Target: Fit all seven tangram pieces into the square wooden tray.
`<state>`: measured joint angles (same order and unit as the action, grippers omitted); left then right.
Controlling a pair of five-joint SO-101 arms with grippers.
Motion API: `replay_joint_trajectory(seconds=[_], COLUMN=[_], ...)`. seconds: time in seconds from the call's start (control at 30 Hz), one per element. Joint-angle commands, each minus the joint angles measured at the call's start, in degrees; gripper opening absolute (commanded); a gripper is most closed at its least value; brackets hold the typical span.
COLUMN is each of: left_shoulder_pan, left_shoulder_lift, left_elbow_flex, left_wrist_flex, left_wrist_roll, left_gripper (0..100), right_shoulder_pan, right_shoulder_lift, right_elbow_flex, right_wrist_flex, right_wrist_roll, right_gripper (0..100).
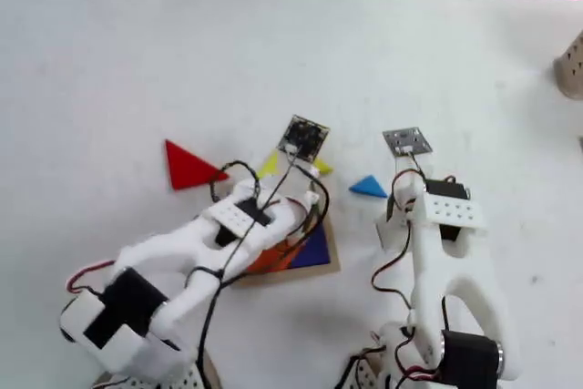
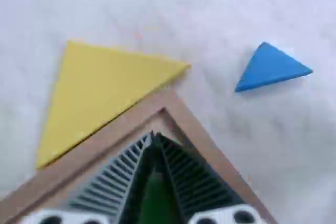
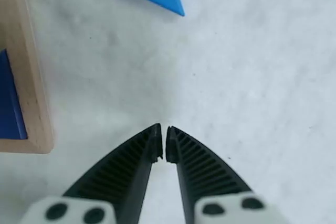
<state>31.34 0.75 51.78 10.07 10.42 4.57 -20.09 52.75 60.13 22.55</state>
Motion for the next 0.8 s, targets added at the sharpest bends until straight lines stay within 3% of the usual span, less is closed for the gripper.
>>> replay_joint_trajectory(seconds=[0.0,0.17,0.47,0.67,0.77], left_shoulder_pan=[-0.31,0.57,3.12,-1.19,-5.76], left_shoulder_lift=[-3.03,-6.55,-12.26,-14.99,-16.40], left_elbow_flex=[-1.05,0.88,2.90,2.99,3.43], left_wrist_flex=[2.29,9.58,9.76,10.20,14.95], left_wrist_roll=[0.09,0.00,0.35,0.44,0.09], left_gripper=[2,2,2,2,2], right_shoulder_pan=[-0.22,-0.22,-0.22,-0.22,-0.22], right_shoulder_lift=[-0.04,-0.04,-0.04,-0.04,-0.04], right_elbow_flex=[-0.26,-0.26,-0.18,-0.18,-0.18], right_wrist_flex=[-0.48,-0.48,-0.48,-0.48,-0.48], right_wrist_roll=[2.29,2.20,2.29,2.37,2.46], right_gripper=[1.8,1.8,1.8,1.8,1.8])
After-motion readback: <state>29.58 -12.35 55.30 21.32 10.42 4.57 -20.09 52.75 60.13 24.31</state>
